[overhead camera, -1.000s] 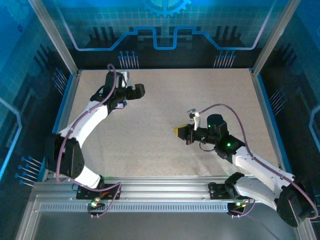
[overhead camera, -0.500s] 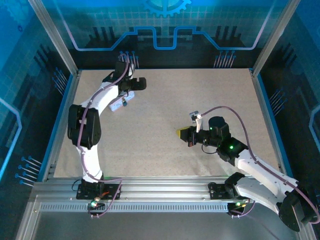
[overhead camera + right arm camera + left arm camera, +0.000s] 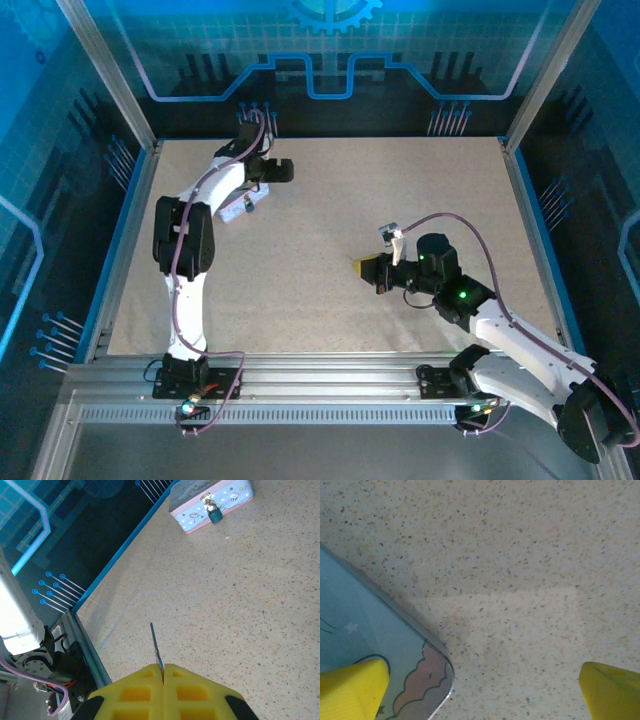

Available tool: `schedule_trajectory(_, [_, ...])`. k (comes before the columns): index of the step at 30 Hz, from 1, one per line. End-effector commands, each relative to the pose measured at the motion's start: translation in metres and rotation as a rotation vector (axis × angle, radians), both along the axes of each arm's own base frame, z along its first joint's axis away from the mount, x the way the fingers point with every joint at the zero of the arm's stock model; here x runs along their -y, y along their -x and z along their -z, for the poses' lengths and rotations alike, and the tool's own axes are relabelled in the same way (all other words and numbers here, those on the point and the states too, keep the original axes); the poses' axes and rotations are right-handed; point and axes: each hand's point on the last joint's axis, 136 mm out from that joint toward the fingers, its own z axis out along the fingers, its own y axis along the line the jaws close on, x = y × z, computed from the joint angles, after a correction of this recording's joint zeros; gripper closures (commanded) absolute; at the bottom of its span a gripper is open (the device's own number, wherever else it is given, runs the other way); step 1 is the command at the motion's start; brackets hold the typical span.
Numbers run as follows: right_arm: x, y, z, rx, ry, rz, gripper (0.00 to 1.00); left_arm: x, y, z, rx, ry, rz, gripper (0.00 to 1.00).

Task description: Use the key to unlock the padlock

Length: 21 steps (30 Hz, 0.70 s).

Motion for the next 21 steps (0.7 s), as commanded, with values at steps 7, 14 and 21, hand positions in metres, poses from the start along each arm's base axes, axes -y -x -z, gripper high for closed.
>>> schedule_trajectory(7, [0.014, 0.001, 0.015, -0.056, 0.019, 0.055, 0.97, -0.006, 0.026, 0.032, -0.134, -0.010, -0.009, 0.01])
schedule_trajectory(14, [0.031, -0.002, 0.020, -0.092, 0.009, 0.097, 0.97, 0.003, 0.057, 0.038, -0.145, -0.003, -0.015, 0.01])
schedule_trajectory(21, [0.046, -0.003, 0.024, -0.116, 0.022, 0.138, 0.97, 0.028, 0.096, 0.038, -0.122, 0.001, 0.001, 0.01])
